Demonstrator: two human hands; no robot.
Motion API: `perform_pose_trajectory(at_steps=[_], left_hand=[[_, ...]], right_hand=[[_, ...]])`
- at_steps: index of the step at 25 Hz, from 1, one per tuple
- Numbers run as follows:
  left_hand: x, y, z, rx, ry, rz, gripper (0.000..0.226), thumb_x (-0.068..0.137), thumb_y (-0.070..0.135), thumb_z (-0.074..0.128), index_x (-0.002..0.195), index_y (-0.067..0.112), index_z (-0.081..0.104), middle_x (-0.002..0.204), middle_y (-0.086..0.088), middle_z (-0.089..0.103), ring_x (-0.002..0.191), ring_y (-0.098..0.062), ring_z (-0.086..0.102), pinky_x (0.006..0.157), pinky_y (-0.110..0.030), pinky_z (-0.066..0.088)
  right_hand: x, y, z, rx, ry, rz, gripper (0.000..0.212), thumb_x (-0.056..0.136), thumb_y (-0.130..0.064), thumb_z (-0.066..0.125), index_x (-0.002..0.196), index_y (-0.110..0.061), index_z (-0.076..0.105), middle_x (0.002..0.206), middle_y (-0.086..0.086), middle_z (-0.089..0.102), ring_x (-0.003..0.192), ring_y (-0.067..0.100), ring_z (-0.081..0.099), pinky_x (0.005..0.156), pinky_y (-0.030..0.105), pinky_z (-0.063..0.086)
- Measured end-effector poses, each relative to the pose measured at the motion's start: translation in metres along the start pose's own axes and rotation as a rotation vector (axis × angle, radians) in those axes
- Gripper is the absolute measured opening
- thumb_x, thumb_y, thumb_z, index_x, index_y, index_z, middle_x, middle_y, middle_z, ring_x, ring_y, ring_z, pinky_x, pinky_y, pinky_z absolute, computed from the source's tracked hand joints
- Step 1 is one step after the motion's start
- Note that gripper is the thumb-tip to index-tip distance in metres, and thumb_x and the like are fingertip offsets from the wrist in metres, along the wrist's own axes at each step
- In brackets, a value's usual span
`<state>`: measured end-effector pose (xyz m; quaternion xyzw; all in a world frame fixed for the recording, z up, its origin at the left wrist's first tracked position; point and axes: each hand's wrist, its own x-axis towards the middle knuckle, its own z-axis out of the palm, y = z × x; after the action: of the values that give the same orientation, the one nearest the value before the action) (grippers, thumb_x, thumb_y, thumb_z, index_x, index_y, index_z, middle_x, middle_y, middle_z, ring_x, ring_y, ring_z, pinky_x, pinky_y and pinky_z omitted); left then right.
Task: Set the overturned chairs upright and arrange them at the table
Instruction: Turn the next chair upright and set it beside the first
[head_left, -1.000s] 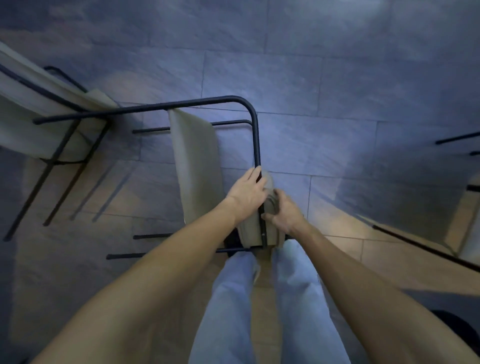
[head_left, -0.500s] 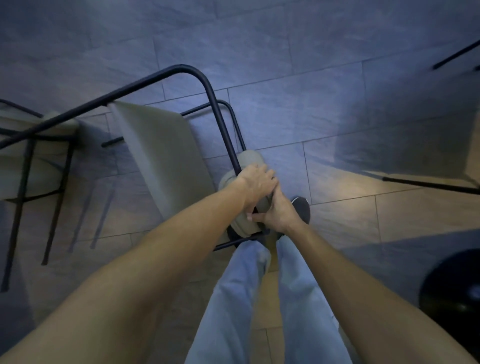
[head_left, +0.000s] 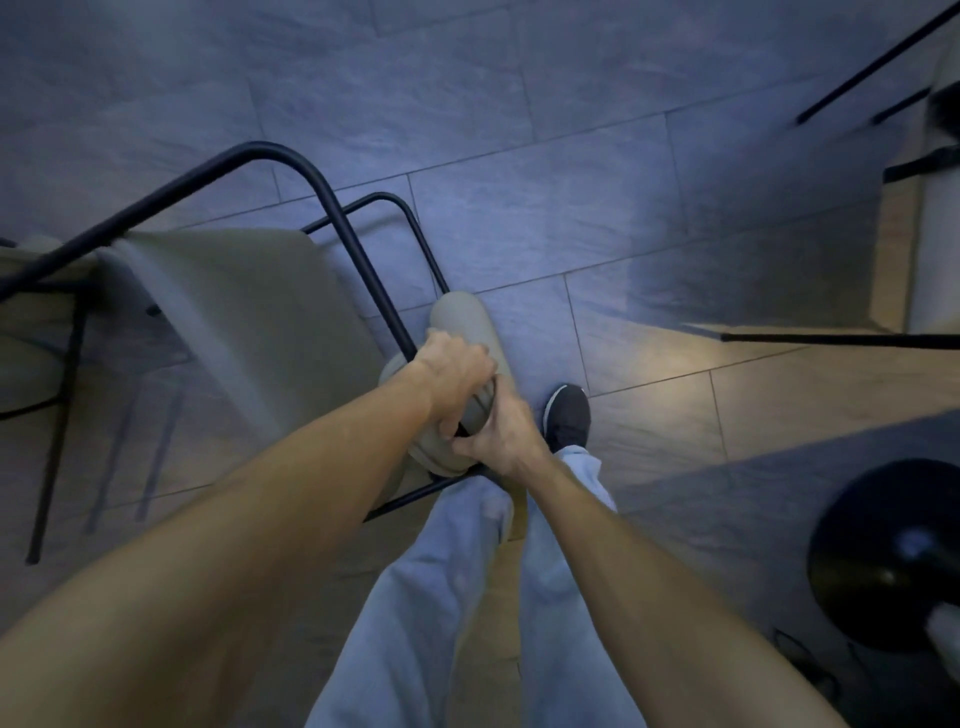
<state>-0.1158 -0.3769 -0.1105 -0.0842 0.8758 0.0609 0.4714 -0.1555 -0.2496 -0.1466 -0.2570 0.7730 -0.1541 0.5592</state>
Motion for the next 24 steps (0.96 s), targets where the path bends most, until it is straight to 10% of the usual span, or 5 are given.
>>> perform_pose_trajectory(at_steps=[6,24], left_hand=[[-0.057,0.010,0.036,-0.059,0.075,-0.161,0.077,0.065,0.041,0.083,0.129,0.018,0.046,0.124,-0.006,0.049,0.112,-0.032,0.048,0.087,-0.052,0.041],[-0.287,0.118,0.114,-0.228,0.387,-0.529,0.075,0.055,0.047,0.080,0.115,0.018,0.045,0.115,-0.009,0.050,0.104,-0.028,0.047,0.078,-0.043,0.039]], right_hand=[[-0.035,-0.018,0.040,-0.153,0.034,-0.053,0.090,0.046,-0.051,0.077,0.121,-0.019,0.039,0.113,0.005,0.064,0.108,0.026,0.062,0.087,0.044,0.054],[-0.233,-0.026,0.103,-0.550,0.130,-0.577,0.077,0.059,-0.053,0.078,0.114,-0.014,0.040,0.112,0.005,0.054,0.109,0.026,0.049,0.091,0.041,0.048]])
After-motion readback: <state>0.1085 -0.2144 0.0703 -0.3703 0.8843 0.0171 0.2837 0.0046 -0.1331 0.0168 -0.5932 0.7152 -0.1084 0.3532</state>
